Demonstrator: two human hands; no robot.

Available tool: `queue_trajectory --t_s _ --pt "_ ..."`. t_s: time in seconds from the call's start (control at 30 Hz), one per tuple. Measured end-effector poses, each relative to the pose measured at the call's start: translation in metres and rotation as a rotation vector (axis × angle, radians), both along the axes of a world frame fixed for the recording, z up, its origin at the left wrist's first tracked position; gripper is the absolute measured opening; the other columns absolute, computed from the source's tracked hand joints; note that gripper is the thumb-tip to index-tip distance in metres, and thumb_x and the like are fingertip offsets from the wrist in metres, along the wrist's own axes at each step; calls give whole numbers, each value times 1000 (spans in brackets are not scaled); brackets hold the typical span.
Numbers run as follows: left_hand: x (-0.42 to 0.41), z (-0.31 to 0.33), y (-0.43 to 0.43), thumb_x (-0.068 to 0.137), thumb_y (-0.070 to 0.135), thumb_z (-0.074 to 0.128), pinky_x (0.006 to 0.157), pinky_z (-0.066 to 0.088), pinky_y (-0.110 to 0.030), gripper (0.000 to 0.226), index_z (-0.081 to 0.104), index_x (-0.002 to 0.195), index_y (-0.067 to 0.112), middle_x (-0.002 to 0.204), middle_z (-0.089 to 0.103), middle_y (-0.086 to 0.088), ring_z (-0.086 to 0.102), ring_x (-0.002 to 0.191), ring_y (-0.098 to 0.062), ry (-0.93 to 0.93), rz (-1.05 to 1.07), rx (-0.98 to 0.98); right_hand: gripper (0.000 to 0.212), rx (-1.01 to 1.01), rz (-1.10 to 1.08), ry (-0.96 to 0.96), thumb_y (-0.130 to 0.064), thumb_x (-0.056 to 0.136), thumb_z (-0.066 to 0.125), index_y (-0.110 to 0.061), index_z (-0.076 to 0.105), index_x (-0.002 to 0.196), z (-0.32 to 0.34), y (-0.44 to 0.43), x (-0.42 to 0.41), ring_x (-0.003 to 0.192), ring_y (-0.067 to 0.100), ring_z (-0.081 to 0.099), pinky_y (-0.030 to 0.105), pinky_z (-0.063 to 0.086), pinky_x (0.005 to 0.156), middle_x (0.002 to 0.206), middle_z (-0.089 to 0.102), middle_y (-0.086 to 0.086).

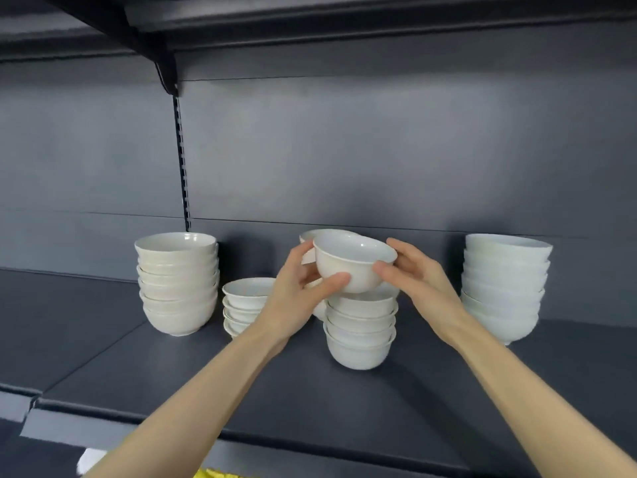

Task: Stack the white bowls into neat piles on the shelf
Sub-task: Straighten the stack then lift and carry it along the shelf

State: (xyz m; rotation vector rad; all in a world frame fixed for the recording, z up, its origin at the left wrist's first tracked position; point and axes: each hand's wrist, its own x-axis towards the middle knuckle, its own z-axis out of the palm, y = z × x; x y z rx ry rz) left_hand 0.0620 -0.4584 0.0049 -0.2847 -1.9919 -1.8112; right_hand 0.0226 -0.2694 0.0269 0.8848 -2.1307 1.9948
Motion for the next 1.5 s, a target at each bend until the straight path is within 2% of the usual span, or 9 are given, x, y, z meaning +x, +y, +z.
queue_trajectory --t_s 0.13,0.23,0.33,0.5,0.6,0.73,0.9,1.0,1.5 --pt "-24 -5 -2 68 35 77 94 43 -24 59 52 121 38 120 65 11 56 115 0 0 -71 -69 63 34 -103 -24 -21 85 68 -21 40 142 -5 2 -8 103 -16 53 5 48 74 123 59 -16" --pt "-35 -11 -6 73 37 77 83 40 -7 60 50 125 40 125 58 20 49 115 13 1 -120 -109 64 59 -158 -51 -22 86 67 -20 38 143 -11 1 -10 108 -13 52 4 47 74 127 57 -15" --pt "-40 -17 -10 80 30 74 75 39 4 56 47 129 39 123 53 29 45 106 26 -7 -179 -124 69 86 -212 -77 -25 85 68 -20 35 146 -18 -1 -11 127 5 48 14 43 87 138 52 -10" --pt "-51 -31 -17 69 49 76 105 43 -35 75 43 136 38 132 53 24 48 123 3 -50 -265 -86 66 107 -267 -107 -23 86 67 -20 36 144 -28 -7 -7 128 5 47 5 47 79 134 53 -13" --pt "-53 -36 -19 65 52 77 110 38 -34 80 42 136 39 132 53 25 44 127 5 -47 -295 -87 64 126 -290 -116 -23 87 66 -20 36 143 -32 -9 -4 109 -12 51 -1 44 72 124 55 -17" --pt "-53 -43 -20 75 34 79 107 39 -28 71 43 136 36 133 54 23 46 125 5 -29 -335 -52 68 152 -301 -128 -29 85 67 -21 36 144 -35 -11 -4 108 -16 48 0 45 75 129 53 -16" --pt "-51 -46 -16 82 19 71 95 45 -15 62 42 137 28 131 57 17 53 119 4 9 -372 -9 85 143 -297 -133 -44 73 73 -21 35 145 -34 -11 -4 127 3 48 26 42 103 139 51 -11" --pt "-51 -47 -16 83 19 71 98 45 -19 63 41 137 30 131 57 17 51 122 2 13 -392 -10 85 140 -295 -137 -46 73 75 -22 36 145 -36 -11 -5 127 5 48 33 41 108 139 52 -10" --pt "-51 -47 -15 80 12 73 88 47 -13 72 36 141 26 131 56 13 55 117 0 10 -352 -50 76 71 -252 -172 -47 68 68 -33 37 137 -37 -12 -2 126 11 50 31 50 94 137 52 -8"
